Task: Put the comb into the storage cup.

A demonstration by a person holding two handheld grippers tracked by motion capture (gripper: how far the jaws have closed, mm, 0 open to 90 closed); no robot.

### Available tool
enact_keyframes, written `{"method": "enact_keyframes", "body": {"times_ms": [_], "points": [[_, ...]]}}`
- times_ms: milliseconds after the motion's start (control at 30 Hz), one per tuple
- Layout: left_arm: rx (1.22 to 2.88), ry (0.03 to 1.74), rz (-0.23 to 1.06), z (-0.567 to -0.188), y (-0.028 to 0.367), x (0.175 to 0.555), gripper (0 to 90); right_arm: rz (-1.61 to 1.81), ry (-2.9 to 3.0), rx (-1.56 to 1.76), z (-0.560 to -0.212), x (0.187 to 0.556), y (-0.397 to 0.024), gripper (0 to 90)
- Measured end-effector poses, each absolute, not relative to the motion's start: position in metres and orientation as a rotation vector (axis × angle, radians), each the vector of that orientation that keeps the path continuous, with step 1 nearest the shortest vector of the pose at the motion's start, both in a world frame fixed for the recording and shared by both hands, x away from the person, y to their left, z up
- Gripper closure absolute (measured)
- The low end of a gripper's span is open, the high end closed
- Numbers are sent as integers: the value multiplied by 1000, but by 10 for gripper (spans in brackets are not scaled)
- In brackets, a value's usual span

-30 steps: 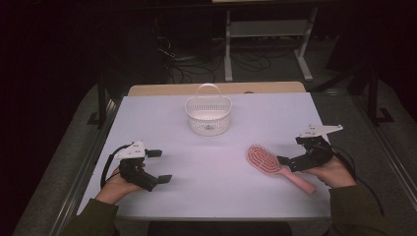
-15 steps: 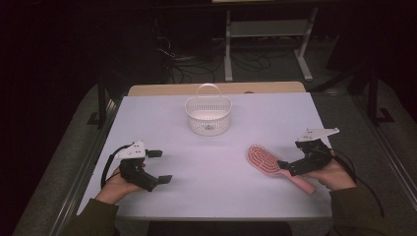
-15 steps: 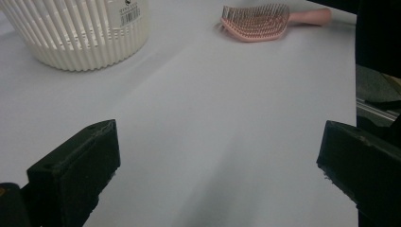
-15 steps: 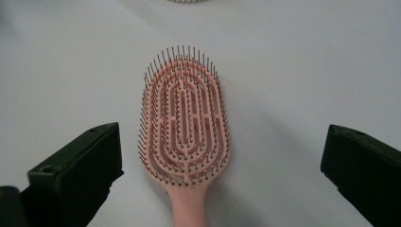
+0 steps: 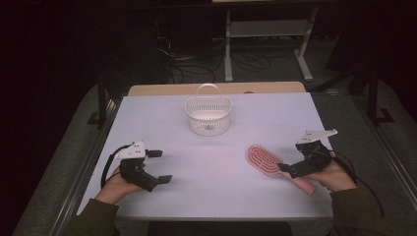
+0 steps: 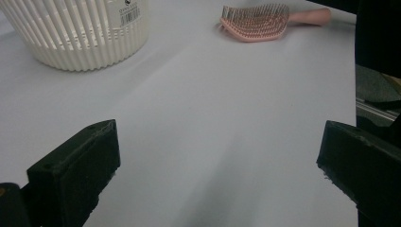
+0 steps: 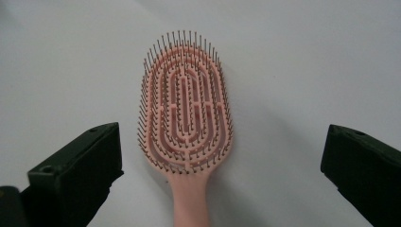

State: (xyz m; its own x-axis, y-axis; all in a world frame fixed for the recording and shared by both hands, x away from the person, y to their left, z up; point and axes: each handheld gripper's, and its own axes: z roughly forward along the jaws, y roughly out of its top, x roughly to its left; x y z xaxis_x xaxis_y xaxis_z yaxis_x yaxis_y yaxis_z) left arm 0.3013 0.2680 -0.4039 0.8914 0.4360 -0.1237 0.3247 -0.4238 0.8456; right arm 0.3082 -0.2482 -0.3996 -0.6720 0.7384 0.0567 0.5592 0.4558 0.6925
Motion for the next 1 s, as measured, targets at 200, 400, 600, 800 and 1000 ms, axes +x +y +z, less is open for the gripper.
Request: {"method": "enact_keyframes", "body": {"times_ms": [200,400,600,800,1000], "points": [[2047,548,138,-404,268,301,0,1005,2471,1116,-401,308,-247,0],[2047,548,138,-404,268,301,0,982,2492,1115,-403,307,-247,0],[2050,548,139,-404,268,301,0,950,2514,1112,-406,306,-246,0],[2050,544,138,-404,267,301,0,909,2539,1109,-409,306,-244,0],[2049,545,138,-404,267,301,0,882,2558,1109,-411,306,-243,0]]}}
